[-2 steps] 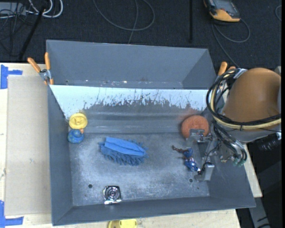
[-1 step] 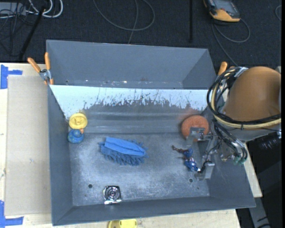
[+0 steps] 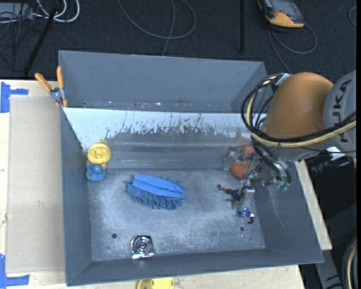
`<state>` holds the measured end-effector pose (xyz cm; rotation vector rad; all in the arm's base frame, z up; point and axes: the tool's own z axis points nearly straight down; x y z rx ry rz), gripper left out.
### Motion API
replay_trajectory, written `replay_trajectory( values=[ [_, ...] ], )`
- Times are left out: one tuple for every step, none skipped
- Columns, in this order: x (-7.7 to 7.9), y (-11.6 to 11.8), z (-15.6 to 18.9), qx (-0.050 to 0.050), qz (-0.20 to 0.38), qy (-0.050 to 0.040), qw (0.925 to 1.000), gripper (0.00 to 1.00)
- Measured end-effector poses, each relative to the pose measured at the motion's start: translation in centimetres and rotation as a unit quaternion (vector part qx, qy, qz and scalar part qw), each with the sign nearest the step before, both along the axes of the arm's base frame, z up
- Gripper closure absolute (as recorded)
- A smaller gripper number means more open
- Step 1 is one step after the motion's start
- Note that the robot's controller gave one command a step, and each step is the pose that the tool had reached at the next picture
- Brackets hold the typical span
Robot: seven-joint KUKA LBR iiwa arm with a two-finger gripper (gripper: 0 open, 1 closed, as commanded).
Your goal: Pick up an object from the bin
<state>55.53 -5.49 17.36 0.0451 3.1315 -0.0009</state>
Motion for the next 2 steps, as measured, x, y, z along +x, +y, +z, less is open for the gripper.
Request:
replay_trajectory(
  values=[
    [-0.5, 5.6, -2.3, 0.000, 0.023, 0.0057, 0.9997, 0.00],
    [2.8, 8.7, -3.8, 0.001, 0.035, 0.0041, 0.9994, 0.00]
  ],
)
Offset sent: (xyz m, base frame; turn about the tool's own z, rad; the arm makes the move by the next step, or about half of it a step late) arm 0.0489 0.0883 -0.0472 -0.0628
